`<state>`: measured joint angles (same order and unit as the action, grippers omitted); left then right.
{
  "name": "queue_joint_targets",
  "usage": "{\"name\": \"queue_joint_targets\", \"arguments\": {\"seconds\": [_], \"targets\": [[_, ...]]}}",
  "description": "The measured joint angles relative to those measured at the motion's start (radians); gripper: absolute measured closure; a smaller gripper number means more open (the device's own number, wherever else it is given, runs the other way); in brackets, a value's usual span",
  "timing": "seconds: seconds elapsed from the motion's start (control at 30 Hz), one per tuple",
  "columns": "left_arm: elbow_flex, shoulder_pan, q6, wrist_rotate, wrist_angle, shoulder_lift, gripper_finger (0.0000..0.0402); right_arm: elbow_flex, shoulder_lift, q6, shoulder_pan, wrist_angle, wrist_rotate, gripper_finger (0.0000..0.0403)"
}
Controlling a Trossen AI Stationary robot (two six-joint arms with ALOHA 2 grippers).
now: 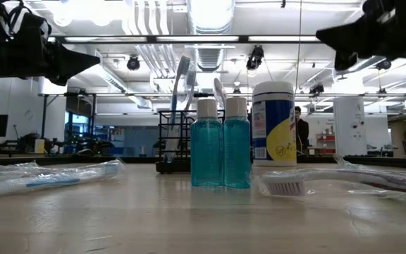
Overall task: Pick & Place toothbrushing station
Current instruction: Put the purple toothbrush into the black wire organizer
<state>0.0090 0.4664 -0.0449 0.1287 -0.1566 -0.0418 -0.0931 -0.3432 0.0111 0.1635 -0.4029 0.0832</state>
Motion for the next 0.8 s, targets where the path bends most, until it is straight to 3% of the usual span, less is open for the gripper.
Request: {"name": "queue_joint_targets", "arguments": {"seconds": [0.37,0.53,0.8], "targets": [[0.000,0.000,-0.001,0.001,0.015,0.000,0.0392,0.085,0.038,0.035,0.000,0.028,-0.007,0.0394],[0.000,-0.001,-0.007,0.065,0.055,-0.002,0.0392,0.085,0.038,0.044,0.000,0.029,0.026,0.0394],[0.011,0.000,-0.021,0.009,0.112,-0.014,0.0396,0.085,0.011,0.062,0.000,0.033,0.049,0.0394]]}}
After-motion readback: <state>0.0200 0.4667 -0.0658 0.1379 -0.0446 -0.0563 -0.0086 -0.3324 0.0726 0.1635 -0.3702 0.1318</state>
